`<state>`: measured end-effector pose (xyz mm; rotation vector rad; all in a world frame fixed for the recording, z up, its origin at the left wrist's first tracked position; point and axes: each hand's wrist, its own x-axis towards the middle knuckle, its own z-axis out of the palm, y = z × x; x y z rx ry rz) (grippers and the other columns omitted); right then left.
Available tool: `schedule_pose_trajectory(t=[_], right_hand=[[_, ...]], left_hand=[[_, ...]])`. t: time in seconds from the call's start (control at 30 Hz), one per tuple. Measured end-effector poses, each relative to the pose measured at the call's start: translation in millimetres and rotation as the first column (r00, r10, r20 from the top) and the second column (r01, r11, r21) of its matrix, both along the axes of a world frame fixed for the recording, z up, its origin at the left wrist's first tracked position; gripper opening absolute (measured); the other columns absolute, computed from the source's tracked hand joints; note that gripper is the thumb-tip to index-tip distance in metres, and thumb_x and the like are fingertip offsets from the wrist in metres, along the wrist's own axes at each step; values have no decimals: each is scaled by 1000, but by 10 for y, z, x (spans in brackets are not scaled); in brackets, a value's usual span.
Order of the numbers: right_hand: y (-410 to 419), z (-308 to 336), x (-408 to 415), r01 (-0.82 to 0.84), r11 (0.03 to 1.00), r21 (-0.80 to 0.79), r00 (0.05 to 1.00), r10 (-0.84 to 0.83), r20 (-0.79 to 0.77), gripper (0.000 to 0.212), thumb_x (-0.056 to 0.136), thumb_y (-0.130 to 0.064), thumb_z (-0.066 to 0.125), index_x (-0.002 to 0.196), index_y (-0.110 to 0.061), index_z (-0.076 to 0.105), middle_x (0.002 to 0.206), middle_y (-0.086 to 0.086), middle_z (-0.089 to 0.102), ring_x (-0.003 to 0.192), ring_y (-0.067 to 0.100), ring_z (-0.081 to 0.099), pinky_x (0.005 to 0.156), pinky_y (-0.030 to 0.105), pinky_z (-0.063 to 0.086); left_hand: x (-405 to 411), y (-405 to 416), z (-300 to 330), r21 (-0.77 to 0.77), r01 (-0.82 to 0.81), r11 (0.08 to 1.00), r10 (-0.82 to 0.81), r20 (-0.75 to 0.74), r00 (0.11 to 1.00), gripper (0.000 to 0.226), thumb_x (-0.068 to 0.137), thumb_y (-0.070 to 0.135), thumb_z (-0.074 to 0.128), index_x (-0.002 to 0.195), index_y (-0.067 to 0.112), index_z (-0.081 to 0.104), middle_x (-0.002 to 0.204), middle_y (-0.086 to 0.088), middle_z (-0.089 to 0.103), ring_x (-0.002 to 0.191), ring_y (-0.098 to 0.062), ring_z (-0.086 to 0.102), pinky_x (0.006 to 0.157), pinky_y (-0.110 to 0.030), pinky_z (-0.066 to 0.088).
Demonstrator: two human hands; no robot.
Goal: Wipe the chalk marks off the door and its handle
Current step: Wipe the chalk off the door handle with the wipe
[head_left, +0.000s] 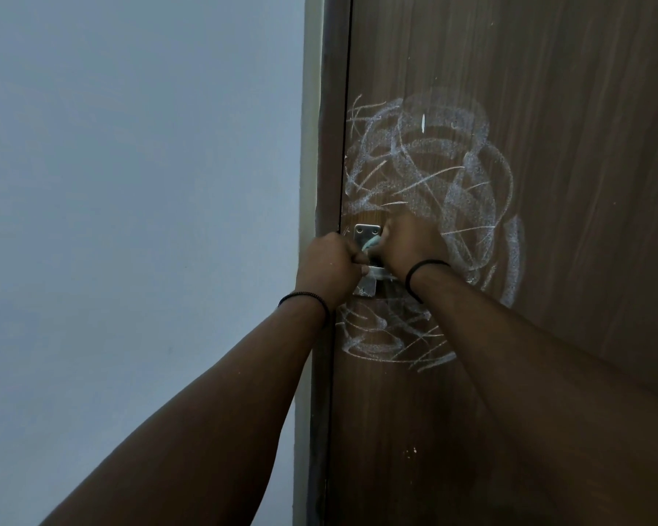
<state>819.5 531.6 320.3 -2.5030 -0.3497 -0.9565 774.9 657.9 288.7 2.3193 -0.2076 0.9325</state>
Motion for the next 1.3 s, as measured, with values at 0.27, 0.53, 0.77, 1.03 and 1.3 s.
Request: schedule_pose_trajectory(t=[0.27,0.53,0.77,1.03,1.3], right_hand=[[115,30,-31,11,988,-152,994,5,106,39,82,-35,72,58,-21,45,64,1,56,57,20,51,51,28,38],[-109,23,5,-197,977,78,964,178,198,9,83,-20,71,74,-19,69,77,0,69,69,16,63,64,36,55],[-101,127,91,-301,856,-421,848,442,293,17,84,-1,67,93,-11,79,86,8,71,85,24,61,70,39,54],[-10,189,142,-363,821,-440,850,486,205,18,84,-7,72,98,-15,79,100,3,75,97,20,66,83,30,51],[21,377,88,-338,722,-604,879,471,71,14,86,-13,70,90,-24,78,100,2,70,94,21,63,80,38,53]], left_hand=[[24,14,-60,-23,-1,1000,2,45,999,5,77,9,78,79,14,80,80,0,75,59,3,54,62,-13,47],[49,10,-102,-85,13,996,-9,42,999,10,79,14,79,88,15,80,88,0,77,75,-8,65,76,-28,56],[40,-16,-180,-183,41,982,-28,72,997,7,80,12,77,86,14,80,84,1,75,68,-8,64,67,-29,57],[16,-41,-290,-364,-179,914,156,-93,983,36,77,41,79,68,8,68,65,-4,69,66,-21,68,59,-33,54],[-62,64,-239,-431,-193,882,96,-236,967,56,68,58,80,76,3,71,70,-9,72,67,-27,71,65,-46,62]])
